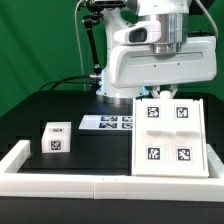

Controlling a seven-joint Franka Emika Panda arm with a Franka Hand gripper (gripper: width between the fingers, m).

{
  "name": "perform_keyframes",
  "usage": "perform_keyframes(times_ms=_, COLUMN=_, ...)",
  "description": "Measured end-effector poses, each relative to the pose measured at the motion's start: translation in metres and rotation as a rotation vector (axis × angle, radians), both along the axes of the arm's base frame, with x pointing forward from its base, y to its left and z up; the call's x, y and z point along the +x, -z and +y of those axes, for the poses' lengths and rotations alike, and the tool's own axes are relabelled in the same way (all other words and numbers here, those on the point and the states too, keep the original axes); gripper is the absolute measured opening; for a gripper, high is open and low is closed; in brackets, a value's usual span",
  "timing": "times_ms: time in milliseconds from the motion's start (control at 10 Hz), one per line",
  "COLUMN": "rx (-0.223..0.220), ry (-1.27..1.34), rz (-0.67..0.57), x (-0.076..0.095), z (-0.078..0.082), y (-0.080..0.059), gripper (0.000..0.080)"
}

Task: Assemble cabinet

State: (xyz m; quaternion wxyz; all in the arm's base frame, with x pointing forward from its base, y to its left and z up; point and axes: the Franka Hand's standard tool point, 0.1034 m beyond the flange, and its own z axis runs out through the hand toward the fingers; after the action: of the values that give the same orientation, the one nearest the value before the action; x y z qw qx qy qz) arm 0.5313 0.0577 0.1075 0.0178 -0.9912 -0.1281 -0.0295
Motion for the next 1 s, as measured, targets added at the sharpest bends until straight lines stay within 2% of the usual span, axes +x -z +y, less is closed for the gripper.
perform_keyframes(times_ms=200, rx=-0.001, ry=0.000, rz=0.008, x=0.003, z=0.000, y=-0.004, gripper=0.0001)
perform_keyframes(times_ms=800, rx=-0.008, ry=-0.003, rz=0.021, x=0.022, z=0.001, y=-0.033, gripper=0.0001)
perform_keyframes(times_ms=1000, rx=-0.006, ry=-0.009, rz=0.021, x=0.023, z=0.009, y=-0.031, gripper=0.0001)
